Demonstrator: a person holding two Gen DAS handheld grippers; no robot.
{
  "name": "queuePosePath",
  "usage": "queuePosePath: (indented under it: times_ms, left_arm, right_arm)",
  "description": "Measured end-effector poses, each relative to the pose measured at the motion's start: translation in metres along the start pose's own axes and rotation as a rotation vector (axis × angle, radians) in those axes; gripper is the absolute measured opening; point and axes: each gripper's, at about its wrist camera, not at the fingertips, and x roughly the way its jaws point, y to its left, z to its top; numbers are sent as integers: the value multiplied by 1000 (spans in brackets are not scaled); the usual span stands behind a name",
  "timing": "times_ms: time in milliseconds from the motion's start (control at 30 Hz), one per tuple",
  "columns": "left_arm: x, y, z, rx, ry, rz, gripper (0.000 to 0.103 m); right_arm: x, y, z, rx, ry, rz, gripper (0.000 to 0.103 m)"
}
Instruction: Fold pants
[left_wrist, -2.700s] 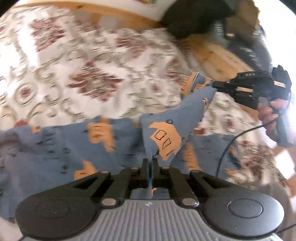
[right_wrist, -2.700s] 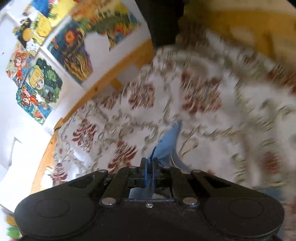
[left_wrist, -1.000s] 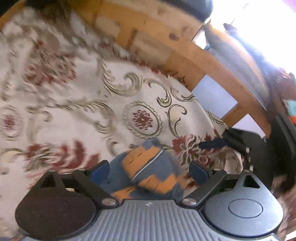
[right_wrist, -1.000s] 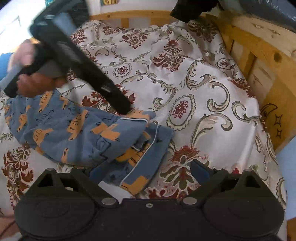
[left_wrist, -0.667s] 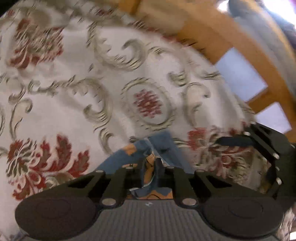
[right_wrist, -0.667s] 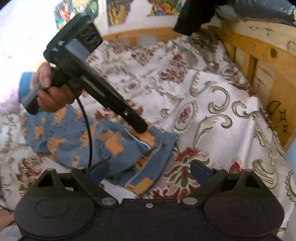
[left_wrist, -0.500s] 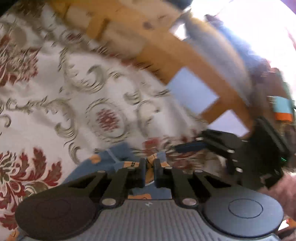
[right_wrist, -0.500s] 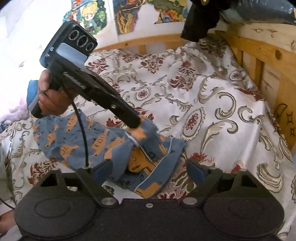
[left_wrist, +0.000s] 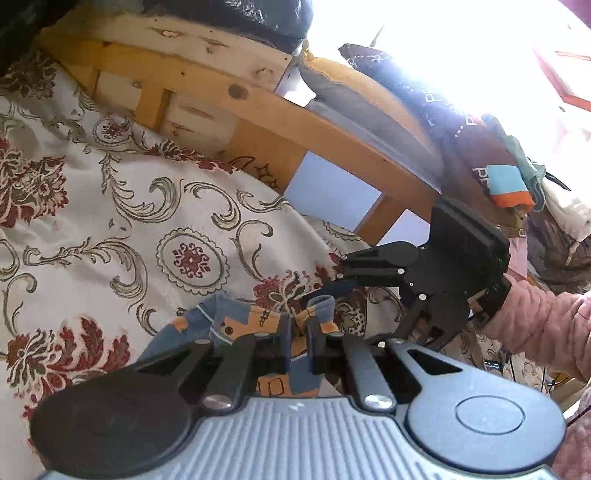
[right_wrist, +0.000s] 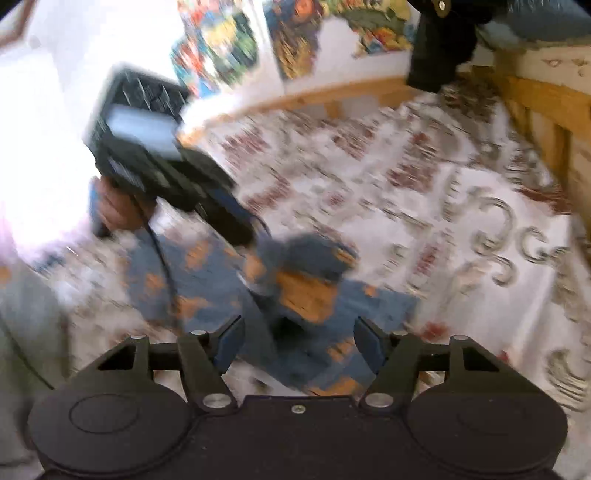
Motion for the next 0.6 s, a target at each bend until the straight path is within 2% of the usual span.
queuePosePath:
  times_ms: [100, 133, 167, 200, 233, 267, 367, 533, 567, 600]
  left_arm:
    - [-1, -4, -5, 2, 9, -4, 9]
    - [1, -6, -6, 11, 18, -4, 9]
    - [4, -8, -7, 21, 27, -4, 9]
    - [7, -10, -7, 30, 35, -7, 9]
    - [11, -11, -6, 37, 44, -14, 9]
    - [15, -13, -5, 43, 49, -21, 9]
    - [22, -15, -1, 56, 48, -18, 8]
    - [26, -5, 9, 10, 45, -30, 11]
    - [27, -2, 12, -11, 49, -23, 24]
    - [31, 2, 16, -37, 65, -11, 42]
  right_arm:
    - [-2, -6, 8, 44, -41, 49, 68]
    - [-1, -7, 10, 51, -36, 56, 59]
    - [1, -7, 10, 50, -24, 57, 42]
    - [3, -7, 10, 47, -13, 60, 35]
    - [3, -5, 8, 42, -8, 57, 17]
    - [3, -2, 5, 32, -5, 45, 8]
    - [-1, 2, -4, 15, -9, 17, 7]
    - [-7, 15, -16, -41, 6, -36, 7]
    - [-6, 21, -17, -71, 19, -46, 7]
    - [-5, 25, -18, -96, 32, -55, 7]
